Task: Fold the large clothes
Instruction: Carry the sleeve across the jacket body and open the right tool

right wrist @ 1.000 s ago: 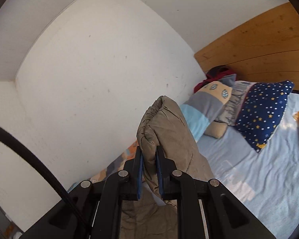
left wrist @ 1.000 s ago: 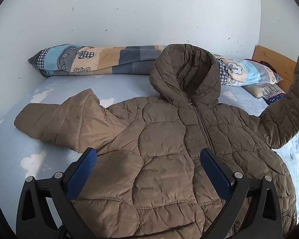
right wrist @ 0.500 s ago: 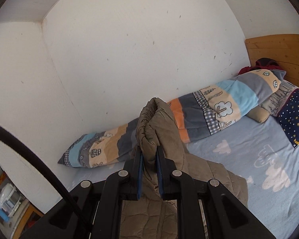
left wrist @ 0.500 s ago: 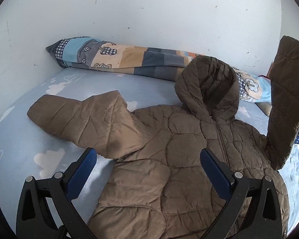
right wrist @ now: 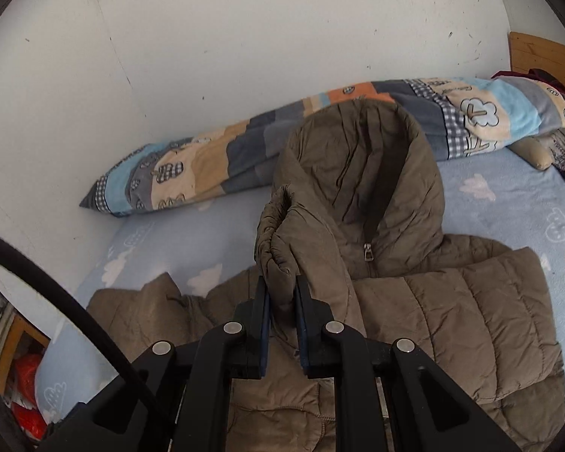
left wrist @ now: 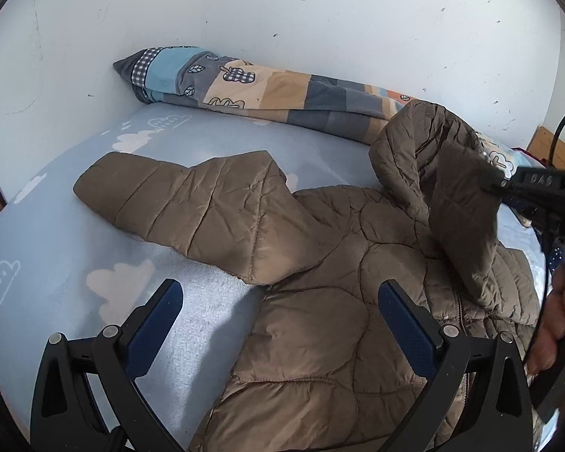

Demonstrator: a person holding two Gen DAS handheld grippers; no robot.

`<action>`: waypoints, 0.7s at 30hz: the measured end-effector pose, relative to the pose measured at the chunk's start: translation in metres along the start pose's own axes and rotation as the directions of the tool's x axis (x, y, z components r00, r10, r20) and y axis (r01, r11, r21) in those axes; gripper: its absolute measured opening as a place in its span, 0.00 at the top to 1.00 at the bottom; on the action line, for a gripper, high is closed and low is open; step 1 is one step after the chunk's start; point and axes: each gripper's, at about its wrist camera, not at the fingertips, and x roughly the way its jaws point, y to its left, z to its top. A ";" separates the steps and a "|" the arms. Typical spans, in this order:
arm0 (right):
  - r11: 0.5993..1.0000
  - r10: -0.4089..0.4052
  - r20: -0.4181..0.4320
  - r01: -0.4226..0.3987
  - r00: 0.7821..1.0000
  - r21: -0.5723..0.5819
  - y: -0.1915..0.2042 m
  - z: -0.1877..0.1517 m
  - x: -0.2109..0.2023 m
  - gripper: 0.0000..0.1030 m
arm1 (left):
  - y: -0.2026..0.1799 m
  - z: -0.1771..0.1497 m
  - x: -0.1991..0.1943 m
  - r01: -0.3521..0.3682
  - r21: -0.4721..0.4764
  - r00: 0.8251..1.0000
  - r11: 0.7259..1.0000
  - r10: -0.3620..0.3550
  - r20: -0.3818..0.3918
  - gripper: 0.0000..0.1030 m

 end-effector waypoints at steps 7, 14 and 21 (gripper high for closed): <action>0.999 0.001 -0.108 -0.005 0.994 -0.041 0.019 -0.031 0.047 0.87 | 0.009 0.002 0.002 -0.006 -0.056 1.000 0.998 0.005 -0.018 0.00; 0.999 0.010 -0.200 -0.019 0.980 -0.043 0.030 -0.059 0.082 0.87 | 0.019 0.005 0.000 -0.011 -0.111 1.000 0.994 0.010 -0.015 0.00; 0.999 0.009 -0.271 -0.018 0.963 -0.030 0.028 -0.077 0.103 0.82 | 0.012 0.007 -0.001 -0.007 -0.095 1.000 0.995 0.006 -0.004 0.00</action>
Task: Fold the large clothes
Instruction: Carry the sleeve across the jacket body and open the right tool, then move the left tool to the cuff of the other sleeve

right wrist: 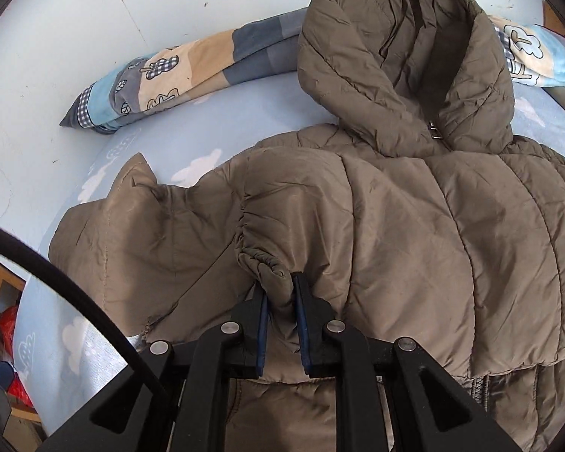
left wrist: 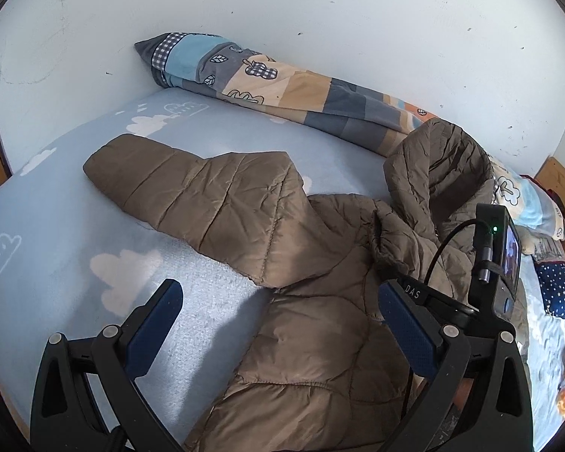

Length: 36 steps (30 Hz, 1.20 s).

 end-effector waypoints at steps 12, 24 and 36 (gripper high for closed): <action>0.996 0.047 0.161 -0.059 0.986 0.070 -0.066 0.012 -0.108 0.54 | -0.016 -0.001 -0.008 0.034 0.010 0.999 0.999 -0.034 0.006 0.00; 0.919 -0.282 -0.022 0.277 0.959 0.280 -0.205 -0.010 -0.084 0.54 | -0.023 -0.005 -0.008 -0.005 0.044 1.000 0.999 0.004 0.017 0.00; 0.968 -0.104 0.079 0.082 0.991 0.238 -0.181 -0.025 -0.180 0.47 | -0.053 -0.030 -0.031 0.003 0.135 0.996 0.991 -0.015 0.086 0.00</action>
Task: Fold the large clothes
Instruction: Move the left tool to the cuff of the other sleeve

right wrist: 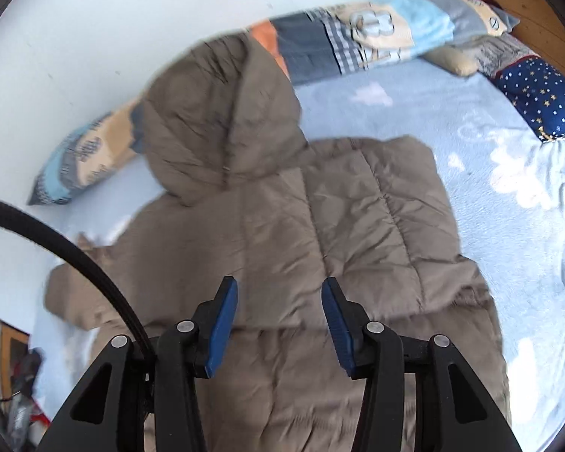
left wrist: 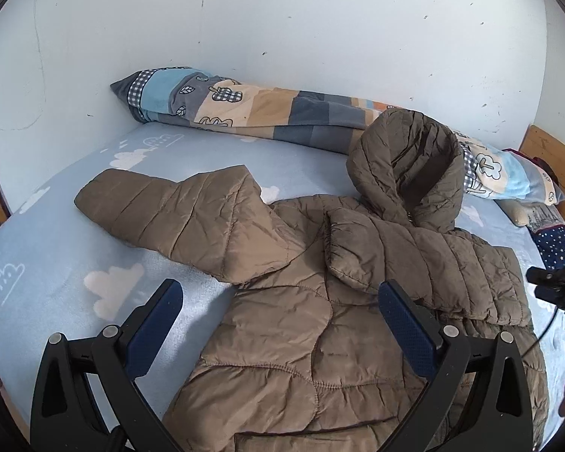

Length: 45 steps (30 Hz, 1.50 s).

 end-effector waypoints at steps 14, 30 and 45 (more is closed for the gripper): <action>0.978 0.172 0.267 -0.130 0.948 -0.165 0.002 -0.073 -0.100 0.34 | -0.042 -0.027 -0.108 0.001 0.057 0.999 0.998 -0.003 0.041 0.00; 0.979 0.186 0.270 -0.157 0.945 -0.127 -0.018 -0.059 -0.108 0.34 | -0.055 0.036 -0.130 0.100 0.050 0.995 0.994 -0.101 0.019 0.00; 0.976 0.195 0.266 -0.160 0.944 -0.147 -0.013 -0.051 -0.099 0.34 | 0.086 0.071 -0.070 -0.046 -0.129 0.999 0.991 0.042 -0.031 0.00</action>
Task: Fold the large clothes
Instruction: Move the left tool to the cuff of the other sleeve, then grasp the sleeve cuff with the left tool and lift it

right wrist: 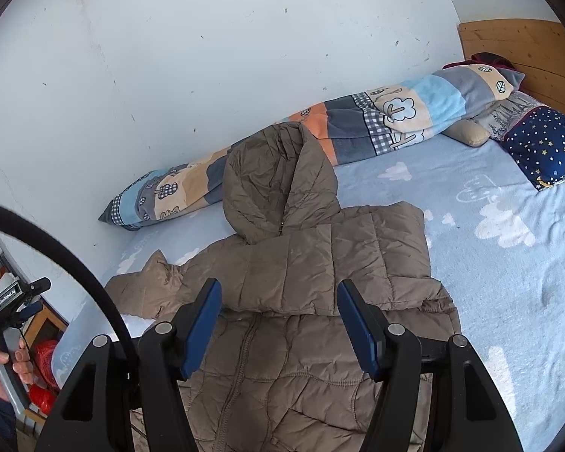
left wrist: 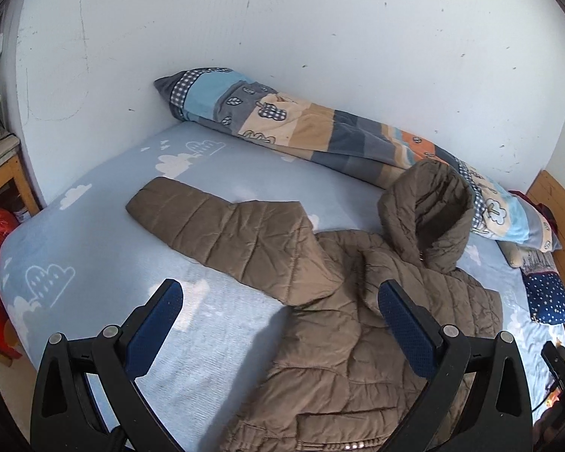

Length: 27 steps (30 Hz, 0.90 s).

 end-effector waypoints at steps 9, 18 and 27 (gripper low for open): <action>0.999 0.039 -0.015 -0.039 0.999 0.013 0.001 0.010 0.009 0.33 | 0.055 0.066 0.030 -0.087 -0.016 0.996 0.996 0.087 0.023 0.00; 1.000 0.010 -0.051 -0.010 0.999 -0.001 0.002 0.012 0.024 0.34 | 0.143 0.093 0.127 -0.056 -0.291 0.992 0.955 0.020 -0.126 0.00; 0.995 -0.028 -0.116 0.017 0.993 -0.093 0.017 0.002 0.047 0.34 | 0.232 0.076 0.213 -0.095 -0.517 0.978 0.851 -0.018 -0.209 0.21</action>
